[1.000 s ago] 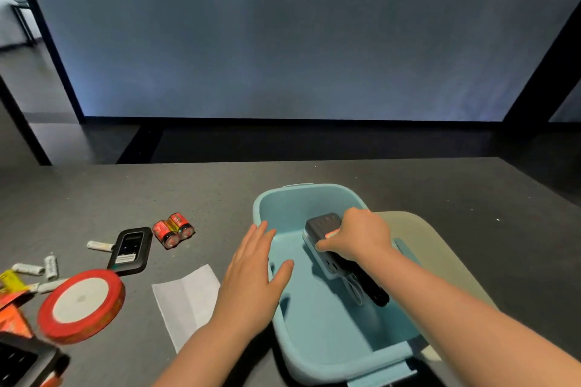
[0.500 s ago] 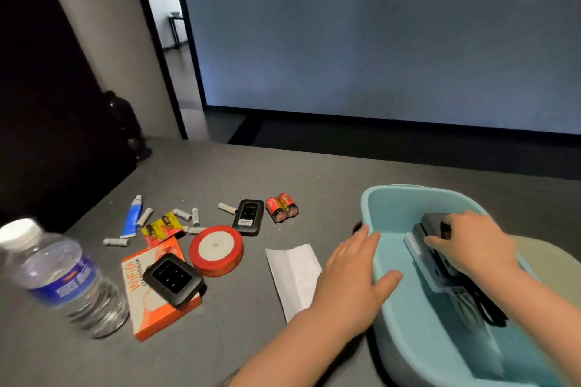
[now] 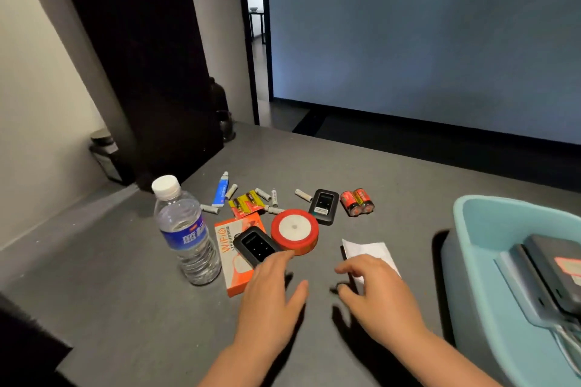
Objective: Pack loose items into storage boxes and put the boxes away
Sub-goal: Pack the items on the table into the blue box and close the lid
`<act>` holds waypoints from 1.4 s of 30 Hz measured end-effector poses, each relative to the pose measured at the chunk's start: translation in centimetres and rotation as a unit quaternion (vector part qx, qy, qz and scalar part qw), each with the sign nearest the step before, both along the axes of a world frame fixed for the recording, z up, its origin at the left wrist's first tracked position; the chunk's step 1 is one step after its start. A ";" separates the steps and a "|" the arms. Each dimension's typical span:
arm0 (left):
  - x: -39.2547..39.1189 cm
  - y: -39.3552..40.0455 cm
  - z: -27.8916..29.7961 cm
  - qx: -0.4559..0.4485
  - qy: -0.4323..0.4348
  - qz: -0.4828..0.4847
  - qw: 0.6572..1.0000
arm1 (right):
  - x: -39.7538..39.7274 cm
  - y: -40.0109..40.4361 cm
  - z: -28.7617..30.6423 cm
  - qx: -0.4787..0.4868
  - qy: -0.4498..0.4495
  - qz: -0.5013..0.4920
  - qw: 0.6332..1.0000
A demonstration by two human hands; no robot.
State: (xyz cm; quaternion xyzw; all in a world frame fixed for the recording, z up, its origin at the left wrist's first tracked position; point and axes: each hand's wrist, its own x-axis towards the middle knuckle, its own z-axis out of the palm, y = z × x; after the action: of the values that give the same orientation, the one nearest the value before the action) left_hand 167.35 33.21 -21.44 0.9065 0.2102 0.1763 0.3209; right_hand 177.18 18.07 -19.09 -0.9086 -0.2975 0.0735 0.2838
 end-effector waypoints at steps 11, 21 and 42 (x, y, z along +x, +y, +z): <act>3.5 6.9 -1.1 -0.020 0.119 0.057 0.991 | 9.2 8.6 0.3 -0.093 -0.007 -0.018 0.996; 5.0 9.1 -1.4 -0.036 0.126 0.049 0.990 | 17.8 13.0 -1.5 -0.289 -0.040 0.102 0.951; 8.7 -0.6 5.5 -0.017 -0.021 -0.035 0.999 | 13.4 -6.4 12.0 -0.051 -0.071 -0.017 0.996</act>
State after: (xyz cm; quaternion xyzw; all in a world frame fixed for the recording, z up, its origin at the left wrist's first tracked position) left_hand 176.08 32.63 -15.96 0.9038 0.1741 0.1804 0.3468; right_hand 190.56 11.70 -7.11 -0.9297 -0.2973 0.0186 0.2167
